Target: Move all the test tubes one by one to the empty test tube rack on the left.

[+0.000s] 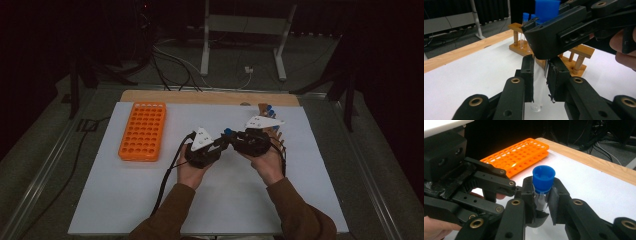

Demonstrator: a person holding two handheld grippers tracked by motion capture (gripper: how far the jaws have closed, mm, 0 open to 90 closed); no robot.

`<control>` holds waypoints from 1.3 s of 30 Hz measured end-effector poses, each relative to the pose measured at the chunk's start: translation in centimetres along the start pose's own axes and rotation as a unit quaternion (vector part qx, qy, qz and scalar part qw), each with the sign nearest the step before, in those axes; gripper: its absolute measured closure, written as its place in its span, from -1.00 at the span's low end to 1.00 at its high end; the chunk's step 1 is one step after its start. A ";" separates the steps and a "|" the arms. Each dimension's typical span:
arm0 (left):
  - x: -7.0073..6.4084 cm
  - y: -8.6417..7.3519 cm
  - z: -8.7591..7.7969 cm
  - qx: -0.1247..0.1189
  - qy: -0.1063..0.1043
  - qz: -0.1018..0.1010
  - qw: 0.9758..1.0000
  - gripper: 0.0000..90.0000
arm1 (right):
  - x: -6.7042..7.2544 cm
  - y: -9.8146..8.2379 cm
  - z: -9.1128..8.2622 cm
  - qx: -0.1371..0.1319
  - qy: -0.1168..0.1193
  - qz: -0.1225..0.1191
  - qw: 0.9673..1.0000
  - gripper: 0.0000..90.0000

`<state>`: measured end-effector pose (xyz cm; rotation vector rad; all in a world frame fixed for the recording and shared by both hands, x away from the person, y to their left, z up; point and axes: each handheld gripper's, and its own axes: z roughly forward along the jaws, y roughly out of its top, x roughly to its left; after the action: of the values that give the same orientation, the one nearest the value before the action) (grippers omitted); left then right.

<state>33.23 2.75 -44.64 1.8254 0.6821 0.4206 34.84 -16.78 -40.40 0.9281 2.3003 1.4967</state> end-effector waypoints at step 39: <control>3.7 -0.7 -5.6 -0.019 0.052 -0.048 0.997 0.74 | -3.4 -6.2 -6.9 -0.035 -0.108 0.000 0.993 -0.98</control>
<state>32.67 9.36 -43.46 1.7374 0.8243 0.4635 31.55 -25.69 -43.26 1.0163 2.0809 1.3924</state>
